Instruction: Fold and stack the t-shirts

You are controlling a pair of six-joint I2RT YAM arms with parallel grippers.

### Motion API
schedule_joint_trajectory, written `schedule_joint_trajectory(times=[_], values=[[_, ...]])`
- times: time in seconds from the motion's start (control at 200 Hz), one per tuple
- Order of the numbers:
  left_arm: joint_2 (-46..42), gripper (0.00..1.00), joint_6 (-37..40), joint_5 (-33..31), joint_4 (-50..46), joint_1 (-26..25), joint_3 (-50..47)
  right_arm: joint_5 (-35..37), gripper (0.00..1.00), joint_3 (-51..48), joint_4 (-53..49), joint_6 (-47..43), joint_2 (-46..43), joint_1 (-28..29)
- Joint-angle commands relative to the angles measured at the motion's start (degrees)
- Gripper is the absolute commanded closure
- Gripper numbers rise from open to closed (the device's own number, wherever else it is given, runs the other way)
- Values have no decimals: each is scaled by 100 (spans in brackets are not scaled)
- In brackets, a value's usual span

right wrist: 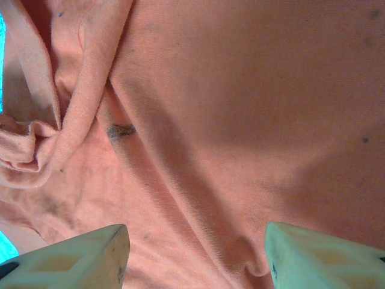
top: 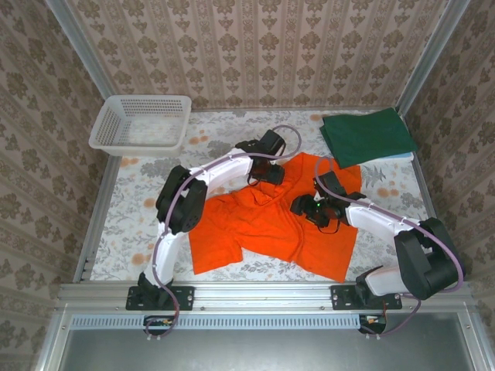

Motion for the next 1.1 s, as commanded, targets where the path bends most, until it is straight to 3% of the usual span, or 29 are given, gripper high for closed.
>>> schedule_joint_trajectory(times=[0.0, 0.25, 0.565, 0.73, 0.9, 1.095], values=[[166, 49, 75, -273, -149, 15, 305, -77, 37, -91, 25, 52, -97, -27], [463, 58, 41, -376, -202, 5, 620, -80, 37, -131, 73, 44, -118, -23], [413, 93, 71, -532, -137, 6, 571, -88, 37, -118, 64, 23, -113, -27], [87, 92, 115, -636, 119, 2, 254, -97, 37, -109, 52, 26, -103, -29], [-204, 79, 194, -609, 338, 19, -9, -86, 37, -91, 43, 42, -89, -29], [-205, 79, 179, -539, 346, 28, -47, -80, 37, -97, 43, 51, -85, -35]])
